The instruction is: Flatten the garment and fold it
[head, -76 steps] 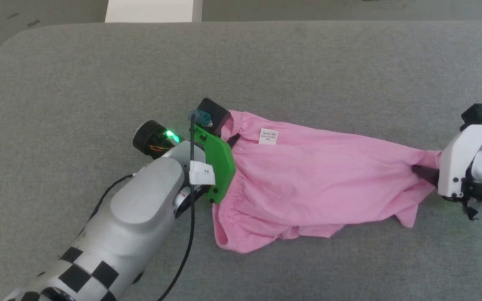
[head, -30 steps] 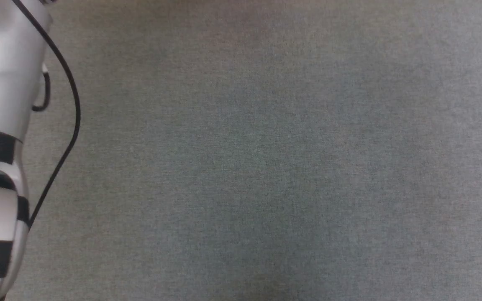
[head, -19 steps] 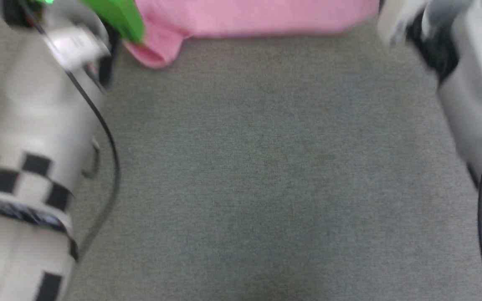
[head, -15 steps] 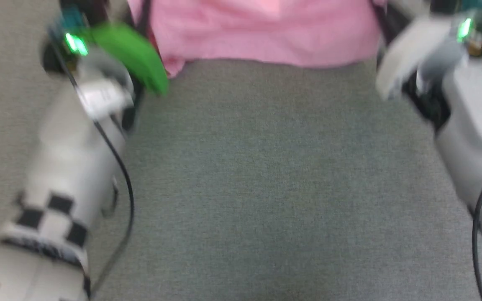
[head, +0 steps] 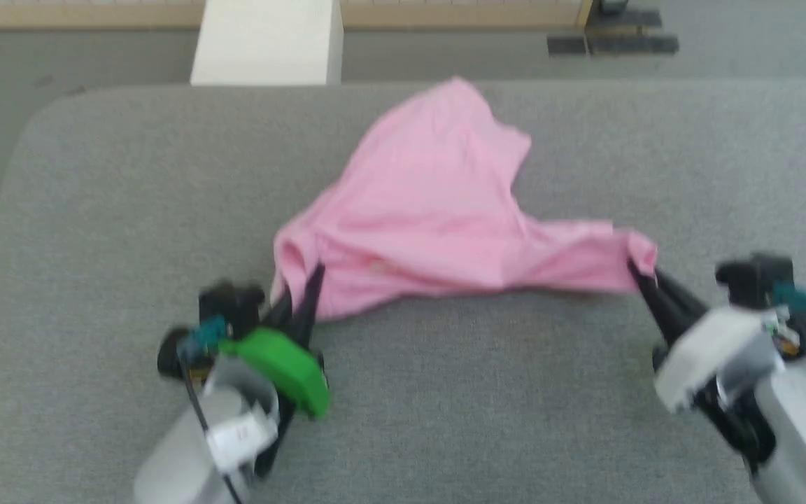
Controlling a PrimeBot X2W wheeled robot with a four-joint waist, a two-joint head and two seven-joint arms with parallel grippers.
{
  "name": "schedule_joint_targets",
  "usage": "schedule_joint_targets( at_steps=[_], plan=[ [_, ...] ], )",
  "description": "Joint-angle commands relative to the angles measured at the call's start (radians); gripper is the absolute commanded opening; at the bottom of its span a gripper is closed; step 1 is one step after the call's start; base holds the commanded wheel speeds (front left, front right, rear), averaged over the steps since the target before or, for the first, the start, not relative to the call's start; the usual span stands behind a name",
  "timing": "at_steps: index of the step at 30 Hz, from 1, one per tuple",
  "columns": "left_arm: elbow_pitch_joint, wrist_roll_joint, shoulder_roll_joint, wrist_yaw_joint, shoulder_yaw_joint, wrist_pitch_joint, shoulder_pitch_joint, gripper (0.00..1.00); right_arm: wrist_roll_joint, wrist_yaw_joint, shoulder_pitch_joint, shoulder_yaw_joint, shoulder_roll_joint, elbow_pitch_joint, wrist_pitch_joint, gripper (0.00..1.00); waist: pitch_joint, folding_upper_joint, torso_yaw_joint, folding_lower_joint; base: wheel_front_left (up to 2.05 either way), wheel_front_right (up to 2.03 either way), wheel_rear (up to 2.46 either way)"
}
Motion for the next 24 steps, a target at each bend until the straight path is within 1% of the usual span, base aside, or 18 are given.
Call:
schedule_joint_targets(
  at_steps=[1, 4, 7, 12, 16, 20, 24],
  plan=[
    [-0.037, 0.012, 0.015, 0.017, -0.008, 0.001, 0.048, 0.0, -0.015, -0.002, 0.055, -0.024, 0.001, -0.038, 0.015, 0.0, -0.07, 0.0074, 0.008, 0.0001, 0.0, 0.0, 0.0],
    [-0.136, 0.013, 0.038, 0.05, -0.022, 0.027, 0.144, 0.0, -0.042, -0.002, 0.187, -0.104, 0.017, -0.143, 0.063, 0.0, -0.087, 0.0074, 0.01, 0.0001, 0.0, 0.0, 0.0],
    [-0.235, 0.004, 0.07, 0.083, -0.026, 0.058, 0.234, 0.0, -0.081, -0.002, 0.33, -0.191, 0.049, -0.268, 0.129, 0.0, -0.098, 0.0074, 0.012, 0.0001, 0.0, 0.0, 0.0],
    [-0.381, -0.017, 0.114, 0.139, -0.028, 0.117, 0.364, 0.0, -0.14, -0.002, 0.538, -0.308, 0.13, -0.47, 0.25, 0.0, -0.115, 0.0074, 0.007, 0.0001, 0.0, 0.0, 0.0],
    [-0.476, -0.044, 0.138, 0.17, -0.031, 0.161, 0.452, 0.0, -0.17, -0.002, 0.667, -0.375, 0.194, -0.59, 0.35, 0.0, -0.125, 0.0074, 0.004, 0.0001, 0.0, 0.0, 0.0],
    [-0.544, -0.062, 0.158, 0.195, -0.027, 0.188, 0.504, 0.0, -0.192, -0.002, 0.741, -0.417, 0.232, -0.669, 0.429, 0.0, -0.131, 0.0074, 0.005, 0.0001, 0.0, 0.0, 0.0],
    [-0.579, -0.073, 0.159, 0.211, -0.025, 0.205, 0.517, 0.0, -0.207, -0.002, 0.721, -0.421, 0.238, -0.693, 0.455, 0.0, -0.127, 0.0074, 0.008, 0.0001, 0.0, 0.0, 0.0]
  ],
)
